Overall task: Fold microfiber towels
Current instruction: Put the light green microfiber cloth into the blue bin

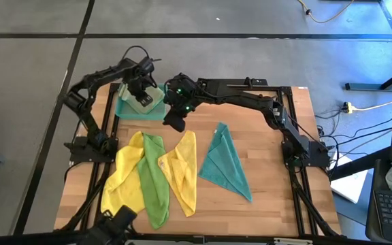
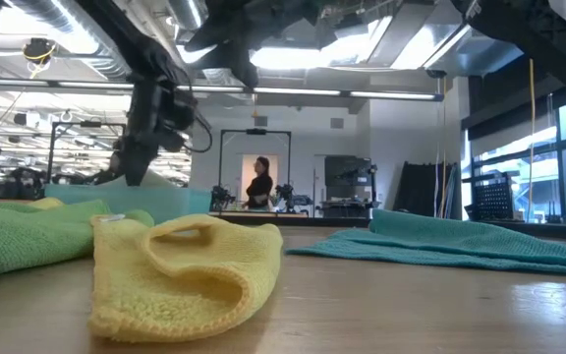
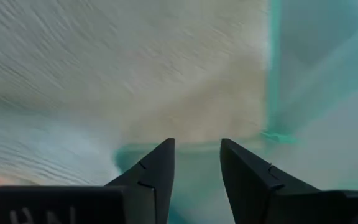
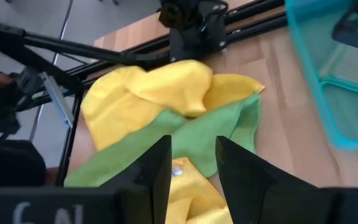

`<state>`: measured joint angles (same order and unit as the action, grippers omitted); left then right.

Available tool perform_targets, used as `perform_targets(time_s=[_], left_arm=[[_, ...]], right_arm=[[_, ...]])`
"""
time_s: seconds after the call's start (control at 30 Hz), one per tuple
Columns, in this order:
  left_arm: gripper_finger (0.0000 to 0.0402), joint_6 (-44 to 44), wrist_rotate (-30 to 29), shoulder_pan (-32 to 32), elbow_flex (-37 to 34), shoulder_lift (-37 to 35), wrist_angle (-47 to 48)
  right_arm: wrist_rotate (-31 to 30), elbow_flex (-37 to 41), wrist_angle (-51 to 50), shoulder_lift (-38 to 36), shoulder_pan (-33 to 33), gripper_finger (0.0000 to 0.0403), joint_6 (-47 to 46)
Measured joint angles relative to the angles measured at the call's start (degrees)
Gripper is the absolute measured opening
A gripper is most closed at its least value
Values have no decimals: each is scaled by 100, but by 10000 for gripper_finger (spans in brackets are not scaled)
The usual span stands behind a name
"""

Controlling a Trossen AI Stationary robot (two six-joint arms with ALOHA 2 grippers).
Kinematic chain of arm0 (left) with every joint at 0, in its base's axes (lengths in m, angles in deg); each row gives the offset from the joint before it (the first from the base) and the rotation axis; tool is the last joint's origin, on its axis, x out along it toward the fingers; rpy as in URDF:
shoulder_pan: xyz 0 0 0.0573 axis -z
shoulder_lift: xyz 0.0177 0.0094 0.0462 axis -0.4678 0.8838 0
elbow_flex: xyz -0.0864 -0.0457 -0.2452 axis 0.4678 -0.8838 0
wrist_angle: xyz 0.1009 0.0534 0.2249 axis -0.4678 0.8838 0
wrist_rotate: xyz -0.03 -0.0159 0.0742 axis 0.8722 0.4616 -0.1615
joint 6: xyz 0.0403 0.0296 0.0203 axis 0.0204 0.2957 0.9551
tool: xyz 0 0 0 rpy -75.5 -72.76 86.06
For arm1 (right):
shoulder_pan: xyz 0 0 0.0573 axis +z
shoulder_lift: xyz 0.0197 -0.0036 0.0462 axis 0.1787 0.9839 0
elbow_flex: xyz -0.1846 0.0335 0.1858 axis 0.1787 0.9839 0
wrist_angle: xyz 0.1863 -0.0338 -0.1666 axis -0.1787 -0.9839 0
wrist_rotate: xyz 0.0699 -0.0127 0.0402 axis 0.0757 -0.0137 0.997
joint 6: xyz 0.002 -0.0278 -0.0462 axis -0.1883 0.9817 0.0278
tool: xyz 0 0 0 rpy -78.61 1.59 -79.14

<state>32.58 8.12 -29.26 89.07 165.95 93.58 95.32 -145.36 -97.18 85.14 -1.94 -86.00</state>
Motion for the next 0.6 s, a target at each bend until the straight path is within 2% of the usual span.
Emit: perform_targets(time_s=[0.17,0.33,0.43,0.53,0.6], left_arm=[[100,686,-161,268,-100,69,-364],[74,1483,-340,479,-502,67,-451],[46,1530,-611,480,-765,70,-515],[12,1477,-632,419,-924,70,-671],[4,1460,-631,374,-986,70,-805]], right_arm=[[203,0,-79,0,0,126,41],[219,0,-243,-2,0,126,259],[328,0,-283,-2,0,126,282],[360,0,-290,-2,0,126,282],[362,0,-293,-2,0,126,280]])
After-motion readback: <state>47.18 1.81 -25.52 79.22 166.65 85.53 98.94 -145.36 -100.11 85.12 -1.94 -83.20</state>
